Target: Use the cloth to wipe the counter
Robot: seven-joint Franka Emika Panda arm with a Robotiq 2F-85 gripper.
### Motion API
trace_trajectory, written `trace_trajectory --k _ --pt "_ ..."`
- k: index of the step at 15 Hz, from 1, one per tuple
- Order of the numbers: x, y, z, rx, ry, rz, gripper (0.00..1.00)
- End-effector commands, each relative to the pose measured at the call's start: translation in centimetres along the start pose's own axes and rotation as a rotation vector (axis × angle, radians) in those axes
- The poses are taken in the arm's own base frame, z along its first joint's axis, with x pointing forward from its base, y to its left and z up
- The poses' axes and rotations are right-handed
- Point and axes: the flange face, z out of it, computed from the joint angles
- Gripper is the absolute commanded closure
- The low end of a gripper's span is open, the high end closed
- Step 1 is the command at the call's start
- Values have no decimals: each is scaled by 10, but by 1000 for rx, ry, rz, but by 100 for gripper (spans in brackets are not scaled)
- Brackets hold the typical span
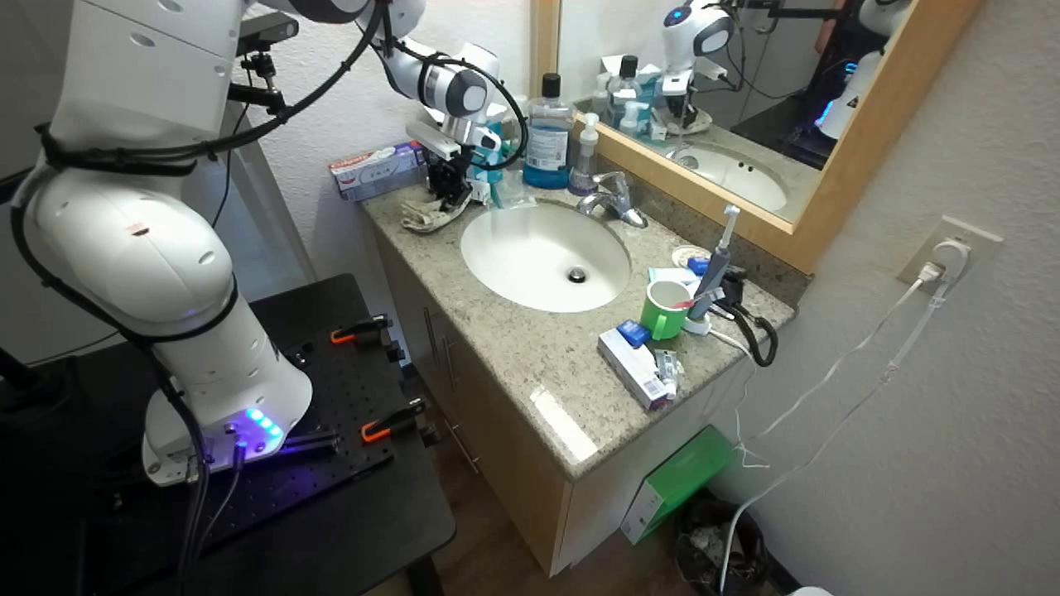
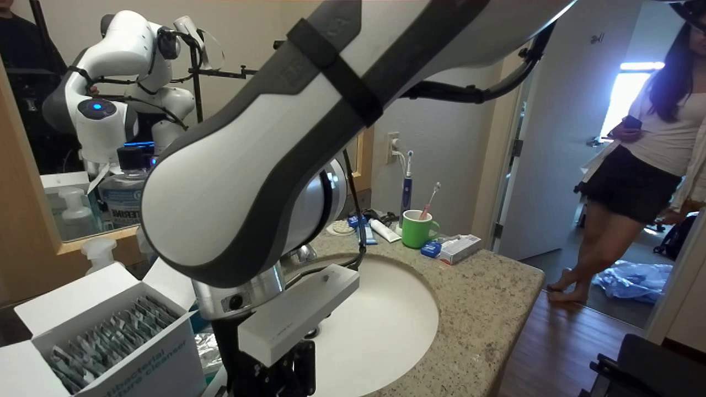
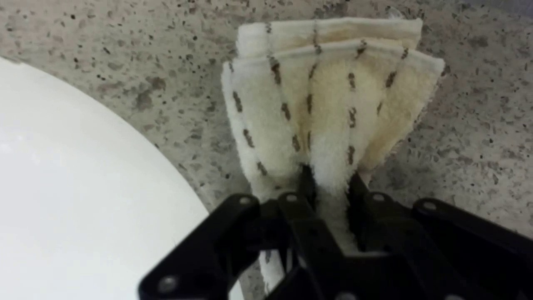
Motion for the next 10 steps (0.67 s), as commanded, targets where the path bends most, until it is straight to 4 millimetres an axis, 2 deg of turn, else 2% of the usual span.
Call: trace_trajectory --k 1,5,10 --pt "-12 26 43 46 -5 59 95" --pt "-26 38 48 99 23 115 95" --pt "-44 41 49 90 58 168 95"
